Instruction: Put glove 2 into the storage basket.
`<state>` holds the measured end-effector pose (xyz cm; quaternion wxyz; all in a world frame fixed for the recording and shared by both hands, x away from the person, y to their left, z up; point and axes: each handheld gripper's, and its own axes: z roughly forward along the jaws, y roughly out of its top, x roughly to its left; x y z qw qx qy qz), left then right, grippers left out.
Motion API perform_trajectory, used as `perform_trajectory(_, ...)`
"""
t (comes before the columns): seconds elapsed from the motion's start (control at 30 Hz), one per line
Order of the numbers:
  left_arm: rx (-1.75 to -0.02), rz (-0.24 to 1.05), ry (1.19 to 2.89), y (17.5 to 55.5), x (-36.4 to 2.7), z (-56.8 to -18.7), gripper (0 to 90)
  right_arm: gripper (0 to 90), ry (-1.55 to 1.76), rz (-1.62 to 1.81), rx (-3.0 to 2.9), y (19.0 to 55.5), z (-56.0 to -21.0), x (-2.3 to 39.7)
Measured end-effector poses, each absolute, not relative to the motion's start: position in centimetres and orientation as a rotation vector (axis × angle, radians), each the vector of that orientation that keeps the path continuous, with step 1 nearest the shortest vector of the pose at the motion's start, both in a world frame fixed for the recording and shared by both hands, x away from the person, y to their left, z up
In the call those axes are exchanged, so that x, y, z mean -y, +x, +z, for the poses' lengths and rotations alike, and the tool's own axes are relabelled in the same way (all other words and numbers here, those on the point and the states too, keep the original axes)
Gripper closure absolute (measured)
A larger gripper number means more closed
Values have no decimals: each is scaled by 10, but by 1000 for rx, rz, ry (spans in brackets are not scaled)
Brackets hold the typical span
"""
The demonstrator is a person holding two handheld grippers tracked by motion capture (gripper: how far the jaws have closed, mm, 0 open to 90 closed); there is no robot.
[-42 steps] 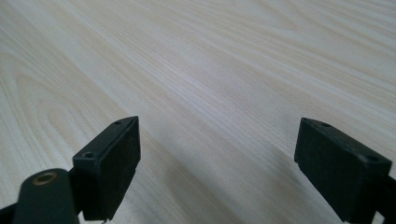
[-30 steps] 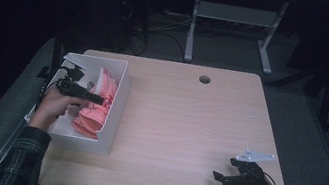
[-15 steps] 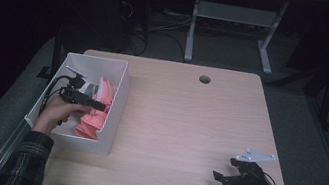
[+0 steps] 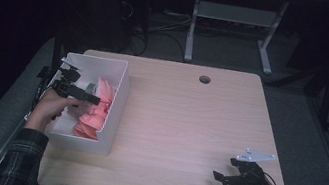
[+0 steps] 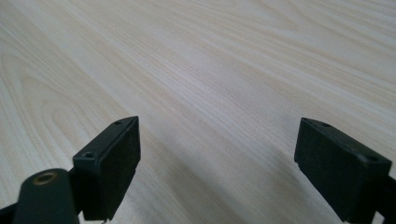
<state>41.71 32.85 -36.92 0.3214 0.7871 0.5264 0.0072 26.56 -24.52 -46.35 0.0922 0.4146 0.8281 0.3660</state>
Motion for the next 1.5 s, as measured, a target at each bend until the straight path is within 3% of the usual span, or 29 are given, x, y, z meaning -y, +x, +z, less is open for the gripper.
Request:
perform_trajectory(0.33,-1289,92,2050,410,-320,-325,148,144,1232,1109,-2459,267,-465,246)
perform_trajectory(0.67,-1083,120,2050,393,-276,-299,148,143,1224,1104,-2454,267,-463,244)
perform_trajectory(1.13,-890,133,2086,369,-197,-291,148,143,1214,1107,-2448,267,-463,246)
perform_trajectory(1.5,-778,146,2159,346,-141,-311,149,142,1204,1109,-2442,266,-463,246)
